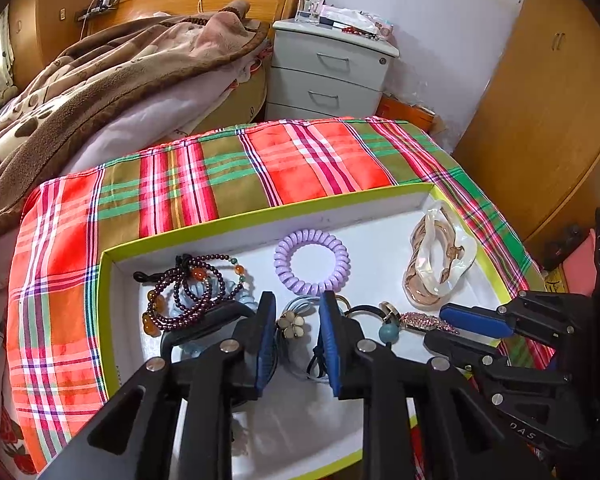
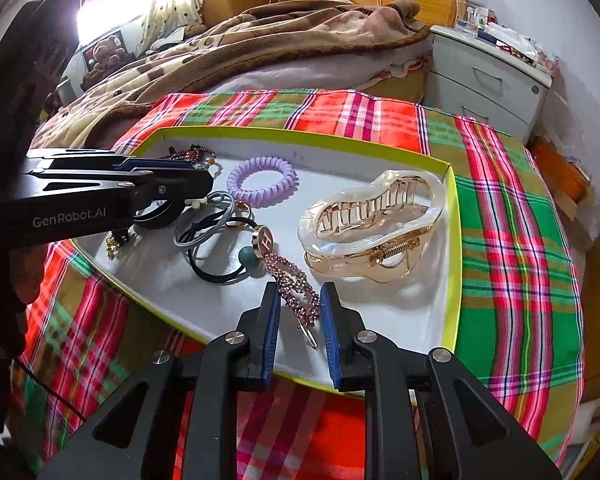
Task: Organize jewelry
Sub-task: 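Open both tools to release the items in the box lid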
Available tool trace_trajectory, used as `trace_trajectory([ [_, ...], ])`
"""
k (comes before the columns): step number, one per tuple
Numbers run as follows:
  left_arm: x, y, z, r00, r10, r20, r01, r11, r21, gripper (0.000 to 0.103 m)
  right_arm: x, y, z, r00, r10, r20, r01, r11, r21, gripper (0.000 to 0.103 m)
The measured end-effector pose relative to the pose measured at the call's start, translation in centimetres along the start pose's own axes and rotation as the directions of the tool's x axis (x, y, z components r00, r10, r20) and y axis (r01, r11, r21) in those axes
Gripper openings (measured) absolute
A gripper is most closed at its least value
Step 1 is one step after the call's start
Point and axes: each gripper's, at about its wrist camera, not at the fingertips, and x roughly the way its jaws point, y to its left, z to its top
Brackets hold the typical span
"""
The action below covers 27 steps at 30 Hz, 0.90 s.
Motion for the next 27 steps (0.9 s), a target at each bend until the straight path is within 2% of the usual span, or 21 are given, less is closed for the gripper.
trace_trajectory([
  [5,-0.2,-0.2,0.0,1.000,0.005,-0.001,-0.005,1.000,0.007,0.027,-0.3,-0.2,-0.1,1.000,0.003,0.002,-0.004,1.000,0.011,0.025],
  [9,-1.1,-0.4,-0.3,1.000,0.011,0.018,-0.011,1.000,0.002,0.033,-1.2,0.0,-0.3,0.999,0.022,0.040,-0.023,1.000,0.021,0.037],
  [13,-2.5,-0.4,-0.9,0.999,0.015,0.047,-0.015,1.000,-0.019,0.037,-2.6,0.5,-0.7,0.996,0.026,0.087,-0.029,0.999,0.041,0.037],
  [15,-3.3,-0.6,-1.3,0.997,0.045,0.063,-0.044,0.999,-0.023,0.040,-3.4,0.7,-1.0,0.993,0.023,0.113,-0.029,0.998,0.056,0.037],
  [19,-4.8,-0.9,-2.3,0.994,0.065,0.093,-0.061,0.997,-0.049,0.041,-5.2,1.2,-1.4,0.986,0.002,0.167,-0.018,0.996,0.092,0.037],
  [23,-6.2,-1.5,-3.5,0.985,0.127,0.120,-0.119,0.990,-0.073,0.041,-6.6,2.1,-2.0,0.977,-0.032,0.210,0.008,0.993,0.115,0.037],
  [27,-7.3,-2.1,-4.9,0.976,0.158,0.149,-0.143,0.984,-0.108,0.041,-7.7,2.9,-2.5,0.967,-0.064,0.245,0.030,0.990,0.138,0.037],
])
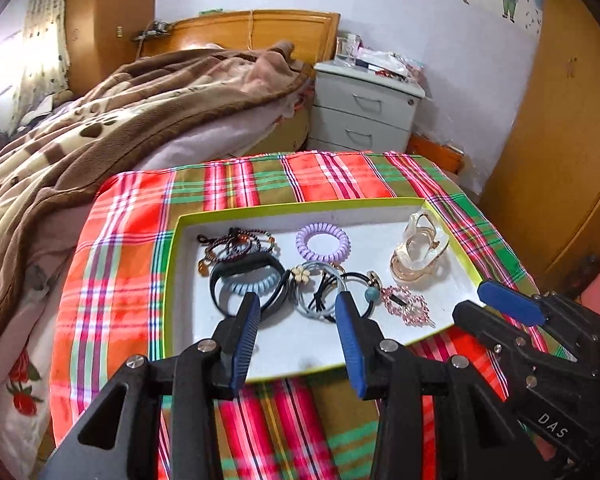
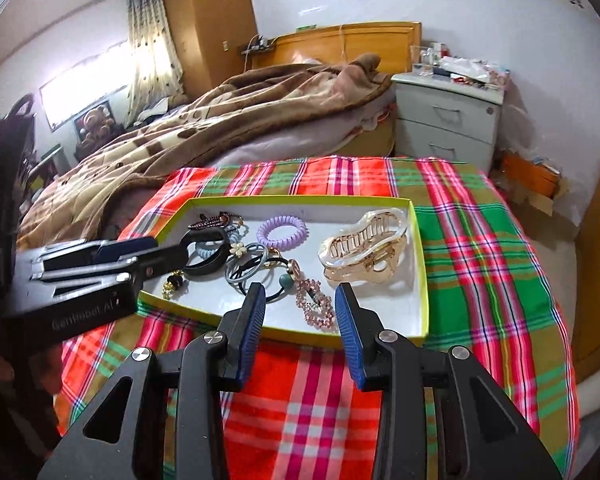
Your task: Organize jewelry
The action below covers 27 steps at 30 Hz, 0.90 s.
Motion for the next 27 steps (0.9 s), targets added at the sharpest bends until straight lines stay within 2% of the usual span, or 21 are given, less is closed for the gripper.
trace_trajectory([
  [6,-1.0,-0.1,-1.6,0.999,0.048,0.020,-0.048,0.999,-0.024,0.041,-0.8,1.1,-0.5,0.997,-0.061,0.044,0.062,0.998,-0.024,0.037],
  [10,-1.2,-0.2,-2.2,0.995,0.097,0.028,-0.096,0.995,-0.033,0.041,-1.0,1.5,-0.9,0.997,-0.065,0.048,0.066,0.997,-0.033,0.037],
  [27,-1.3,0.6,-3.0,0.996,0.086,0.017,-0.084,0.994,-0.076,0.041,-0.9,1.8,-1.2,0.996,-0.069,0.052,0.070,0.997,-0.025,0.037],
])
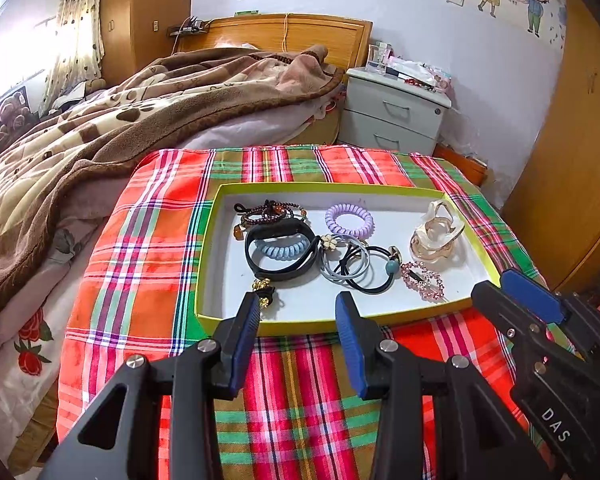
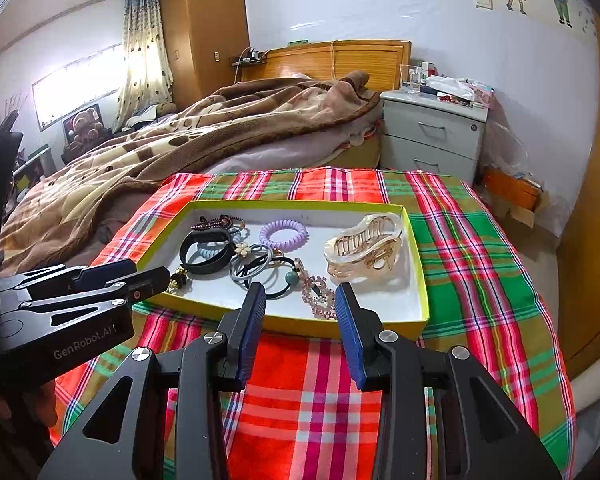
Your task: Organize jewelry
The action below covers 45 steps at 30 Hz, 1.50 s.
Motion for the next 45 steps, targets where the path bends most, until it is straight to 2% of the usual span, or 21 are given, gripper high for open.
trace_trajectory([
  [45,0.28,0.49,-0.50,0.999,0.025,-0.035,-0.025,1.000,-0.013,0.041,-0.47,-0.04,-0.19,1.000,-0.022,0.008,0.022,1.000,0.021,0.037],
])
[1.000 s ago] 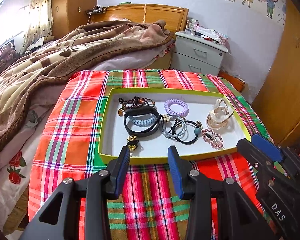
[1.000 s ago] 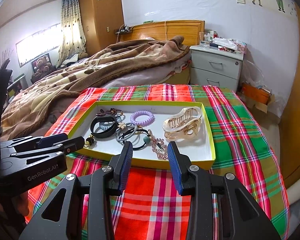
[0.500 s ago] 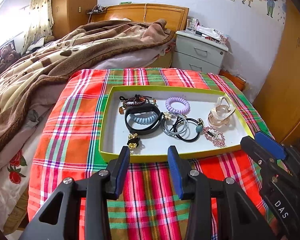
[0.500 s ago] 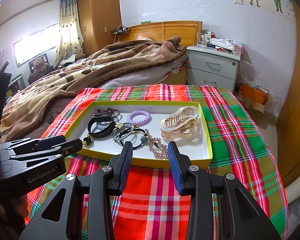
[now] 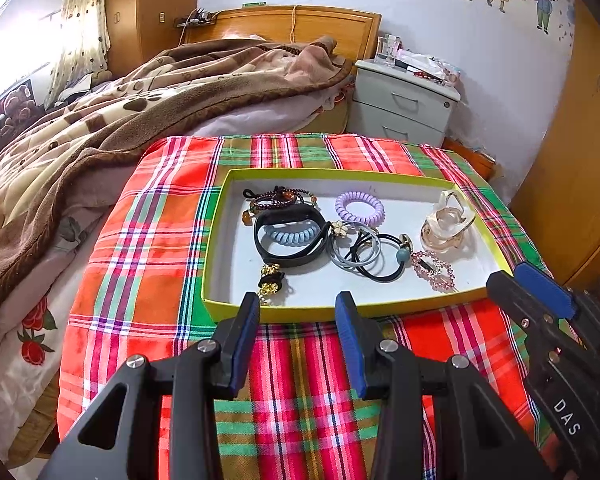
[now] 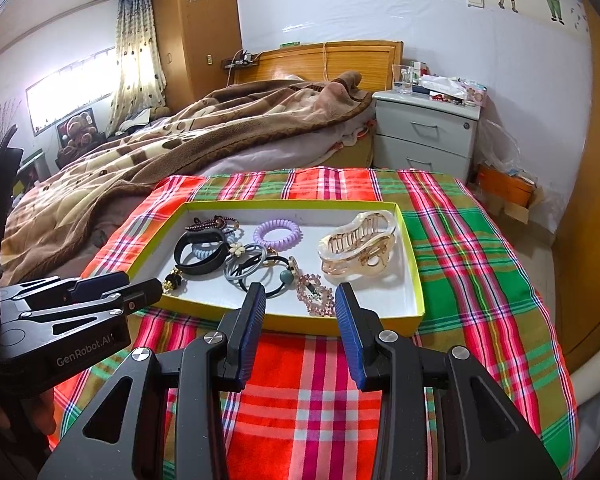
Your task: Organize jewelry
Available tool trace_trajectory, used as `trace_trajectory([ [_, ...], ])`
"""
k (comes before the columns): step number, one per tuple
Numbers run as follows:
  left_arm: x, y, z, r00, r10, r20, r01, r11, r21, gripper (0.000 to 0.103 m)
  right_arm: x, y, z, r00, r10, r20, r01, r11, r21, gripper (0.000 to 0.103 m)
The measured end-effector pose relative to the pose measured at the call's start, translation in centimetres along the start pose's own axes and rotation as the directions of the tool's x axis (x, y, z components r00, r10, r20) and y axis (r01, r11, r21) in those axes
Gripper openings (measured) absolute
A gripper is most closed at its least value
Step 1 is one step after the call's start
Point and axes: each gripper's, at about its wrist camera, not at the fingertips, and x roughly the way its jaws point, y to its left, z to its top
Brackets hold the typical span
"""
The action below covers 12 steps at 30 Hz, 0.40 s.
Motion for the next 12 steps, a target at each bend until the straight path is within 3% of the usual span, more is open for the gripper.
trace_trajectory([
  [12,0.31,0.47,0.12,1.000,0.029,-0.006,-0.029,0.999,-0.017,0.041,0.15,-0.16,-0.06,1.000,-0.005,0.001,0.005,1.000,0.007,0.037],
])
